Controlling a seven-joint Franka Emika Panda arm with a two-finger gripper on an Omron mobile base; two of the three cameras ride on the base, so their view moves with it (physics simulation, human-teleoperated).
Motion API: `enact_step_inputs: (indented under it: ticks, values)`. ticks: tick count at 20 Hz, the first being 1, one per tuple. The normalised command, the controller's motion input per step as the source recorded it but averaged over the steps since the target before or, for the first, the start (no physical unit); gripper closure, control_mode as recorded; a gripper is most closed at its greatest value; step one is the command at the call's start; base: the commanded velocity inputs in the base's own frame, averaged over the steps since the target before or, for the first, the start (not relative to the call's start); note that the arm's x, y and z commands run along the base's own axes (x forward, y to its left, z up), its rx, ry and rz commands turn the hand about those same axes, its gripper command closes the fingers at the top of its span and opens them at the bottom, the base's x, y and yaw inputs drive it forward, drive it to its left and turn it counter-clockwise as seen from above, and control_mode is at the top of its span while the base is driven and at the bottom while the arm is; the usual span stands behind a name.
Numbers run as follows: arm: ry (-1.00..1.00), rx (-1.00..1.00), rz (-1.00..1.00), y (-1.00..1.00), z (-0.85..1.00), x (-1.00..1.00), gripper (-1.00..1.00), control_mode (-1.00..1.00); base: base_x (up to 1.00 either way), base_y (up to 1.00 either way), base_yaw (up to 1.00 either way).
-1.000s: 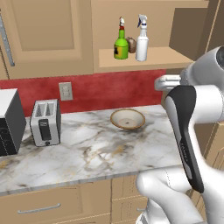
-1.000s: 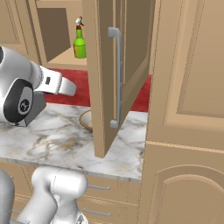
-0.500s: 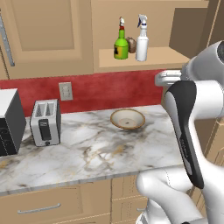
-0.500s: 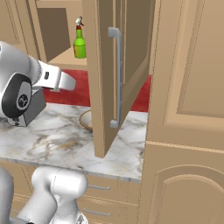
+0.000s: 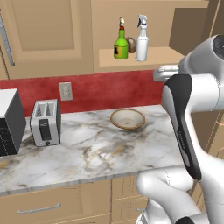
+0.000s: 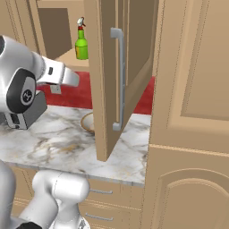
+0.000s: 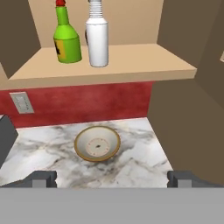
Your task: Pick the spray and spray from the cabinet and place them on the counter.
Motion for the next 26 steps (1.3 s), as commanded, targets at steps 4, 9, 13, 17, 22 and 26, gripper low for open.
enact_step_inputs:
  ticks: [4, 9, 13, 17, 22, 26]
  values:
    - [-0.01, 0.0, 0.0, 0.0, 0.16, 0.21, -1.0, -1.0, 0.0, 0.0, 0.0]
    - [0.0, 0.0, -0.02, 0.03, 0.07, 0.26, -1.0, -1.0, 0.0, 0.0, 0.0]
    - [0.0, 0.0, 0.0, 0.01, 0.03, 0.35, -1.0, -1.0, 0.0, 0.0, 0.0]
    - [0.0, 0.0, 0.0, 0.0, 0.03, 0.33, -1.0, -1.0, 0.0, 0.0, 0.0]
    - [-0.01, 0.0, 0.0, 0.0, 0.04, 0.29, -1.0, -1.0, 0.0, 0.0, 0.0]
    - [-0.03, 0.0, 0.0, 0.0, 0.15, 0.25, -1.0, -1.0, 0.0, 0.0, 0.0]
